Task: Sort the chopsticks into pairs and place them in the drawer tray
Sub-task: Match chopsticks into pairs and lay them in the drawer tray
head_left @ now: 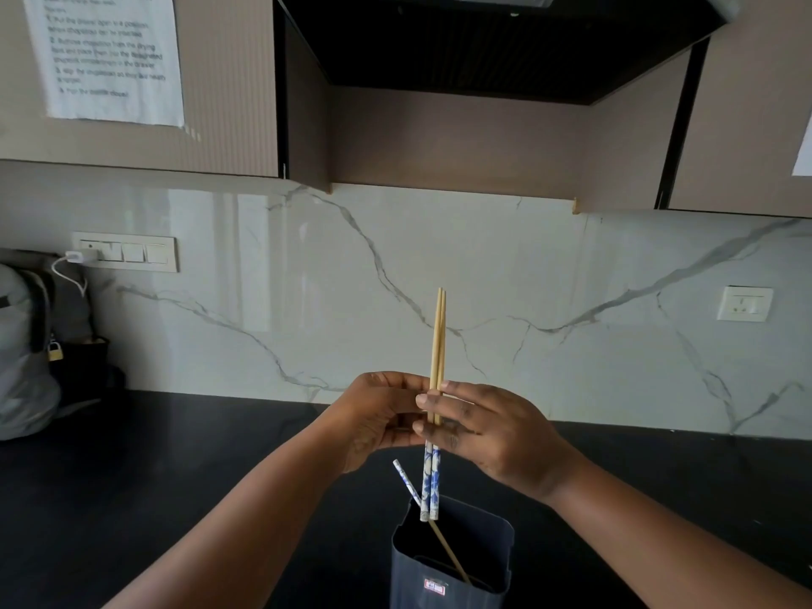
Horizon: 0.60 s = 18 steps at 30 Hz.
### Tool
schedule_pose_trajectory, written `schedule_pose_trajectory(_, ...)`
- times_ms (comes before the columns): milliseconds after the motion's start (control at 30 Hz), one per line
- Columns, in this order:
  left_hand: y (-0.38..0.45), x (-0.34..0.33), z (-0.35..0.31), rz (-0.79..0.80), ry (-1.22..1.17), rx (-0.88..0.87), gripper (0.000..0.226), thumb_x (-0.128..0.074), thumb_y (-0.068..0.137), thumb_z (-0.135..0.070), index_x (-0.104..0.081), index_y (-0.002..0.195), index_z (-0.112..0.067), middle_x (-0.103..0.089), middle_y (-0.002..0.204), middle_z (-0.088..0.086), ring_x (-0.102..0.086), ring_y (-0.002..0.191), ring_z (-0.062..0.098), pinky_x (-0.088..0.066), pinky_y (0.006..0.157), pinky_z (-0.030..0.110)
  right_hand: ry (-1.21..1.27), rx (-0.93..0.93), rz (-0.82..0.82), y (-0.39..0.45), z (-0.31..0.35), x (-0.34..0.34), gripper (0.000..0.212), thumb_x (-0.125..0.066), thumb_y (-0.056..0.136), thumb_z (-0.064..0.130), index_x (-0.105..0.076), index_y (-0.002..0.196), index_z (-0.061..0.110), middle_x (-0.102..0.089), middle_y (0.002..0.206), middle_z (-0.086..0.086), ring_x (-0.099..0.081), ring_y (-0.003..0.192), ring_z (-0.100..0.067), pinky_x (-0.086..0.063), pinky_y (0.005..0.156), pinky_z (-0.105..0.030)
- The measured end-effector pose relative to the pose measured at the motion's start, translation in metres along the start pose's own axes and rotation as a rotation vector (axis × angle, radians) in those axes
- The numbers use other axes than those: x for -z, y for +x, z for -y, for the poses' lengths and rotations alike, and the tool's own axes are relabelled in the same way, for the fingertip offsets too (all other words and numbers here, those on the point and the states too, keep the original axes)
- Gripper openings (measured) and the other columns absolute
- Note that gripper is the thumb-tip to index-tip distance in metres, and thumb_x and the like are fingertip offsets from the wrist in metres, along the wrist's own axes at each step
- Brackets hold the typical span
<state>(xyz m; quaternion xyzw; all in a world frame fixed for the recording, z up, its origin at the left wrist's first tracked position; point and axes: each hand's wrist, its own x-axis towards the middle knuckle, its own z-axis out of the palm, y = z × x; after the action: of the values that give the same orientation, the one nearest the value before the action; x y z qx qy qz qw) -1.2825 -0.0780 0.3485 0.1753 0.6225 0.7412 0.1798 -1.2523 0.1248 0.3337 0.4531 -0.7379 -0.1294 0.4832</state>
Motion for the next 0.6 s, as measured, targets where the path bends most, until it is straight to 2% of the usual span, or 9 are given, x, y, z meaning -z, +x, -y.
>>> schedule_pose_trajectory(167, 0.002, -0.002, 0.005, 0.002, 0.015, 0.018, 0.017, -0.063, 0.086, -0.001, -0.074, 0.098, -0.004, -0.074, 0.097, 0.020, -0.072, 0.084, 0.026, -0.059, 0.071, 0.033, 0.035, -0.033, 0.049, -0.004, 0.003, -0.003, 0.033, -0.044, 0.100, 0.012, -0.071, 0.116, 0.018, -0.064, 0.130, -0.007, -0.062, 0.116, -0.026, -0.057, 0.089, -0.036)
schedule_pose_trajectory(233, 0.002, -0.004, 0.006, -0.027, -0.019, -0.011, 0.018, -0.073, 0.076, -0.009, -0.075, 0.093, -0.004, -0.074, 0.090, 0.015, -0.071, 0.080, 0.023, -0.058, 0.069, 0.032, 0.112, -0.170, 0.068, -0.004, 0.003, -0.002, 0.033, -0.045, 0.097, 0.010, -0.070, 0.116, 0.019, -0.061, 0.133, -0.010, -0.062, 0.115, -0.025, -0.055, 0.092, -0.036)
schedule_pose_trajectory(333, 0.006, -0.004, 0.004, -0.109, -0.096, -0.046, 0.020, -0.076, 0.070, -0.010, -0.076, 0.089, -0.005, -0.074, 0.086, 0.013, -0.072, 0.075, 0.023, -0.058, 0.063, 0.031, 0.428, -0.594, 0.053, -0.002, 0.007, -0.001, 0.042, -0.058, 0.087, -0.005, -0.069, 0.115, 0.025, -0.057, 0.134, -0.005, -0.066, 0.102, -0.013, -0.059, 0.081, -0.026)
schedule_pose_trajectory(400, 0.009, -0.003, 0.003, -0.152, -0.089, -0.059, 0.015, -0.074, 0.076, -0.006, -0.076, 0.090, -0.005, -0.075, 0.086, 0.014, -0.073, 0.073, 0.023, -0.059, 0.063, 0.032, 0.733, -0.960, -0.025, 0.003, 0.013, -0.001, 0.037, -0.063, 0.089, 0.003, -0.065, 0.111, 0.033, -0.063, 0.122, 0.003, -0.070, 0.085, -0.012, -0.059, 0.074, -0.023)
schedule_pose_trajectory(467, 0.009, -0.004, 0.003, -0.171, -0.055, -0.068, 0.016, -0.074, 0.077, -0.005, -0.075, 0.093, -0.005, -0.075, 0.087, 0.014, -0.073, 0.075, 0.024, -0.059, 0.064, 0.033, 1.057, -1.329, -0.007, 0.010, 0.014, 0.000, 0.023, -0.068, 0.088, 0.015, -0.066, 0.106, 0.029, -0.071, 0.105, 0.003, -0.072, 0.077, -0.016, -0.060, 0.068, -0.026)
schedule_pose_trajectory(533, 0.008, -0.007, 0.006, -0.168, -0.032, -0.070, 0.019, -0.074, 0.076, -0.006, -0.074, 0.095, -0.004, -0.075, 0.088, 0.015, -0.074, 0.079, 0.027, -0.059, 0.065, 0.033, 1.370, -1.524, 0.117, 0.016, 0.015, 0.002, 0.021, -0.076, 0.082, 0.021, -0.069, 0.101, 0.017, -0.077, 0.091, -0.004, -0.074, 0.074, -0.017, -0.060, 0.065, -0.029)
schedule_pose_trajectory(600, 0.007, -0.010, 0.010, -0.157, -0.013, -0.074, 0.018, -0.074, 0.079, -0.005, -0.073, 0.097, -0.003, -0.075, 0.087, 0.016, -0.074, 0.081, 0.028, -0.060, 0.065, 0.033, 1.466, -1.557, 0.188, 0.018, 0.020, 0.003, 0.022, -0.080, 0.077, 0.017, -0.071, 0.095, 0.010, -0.077, 0.085, -0.008, -0.075, 0.076, -0.022, -0.060, 0.064, -0.030)
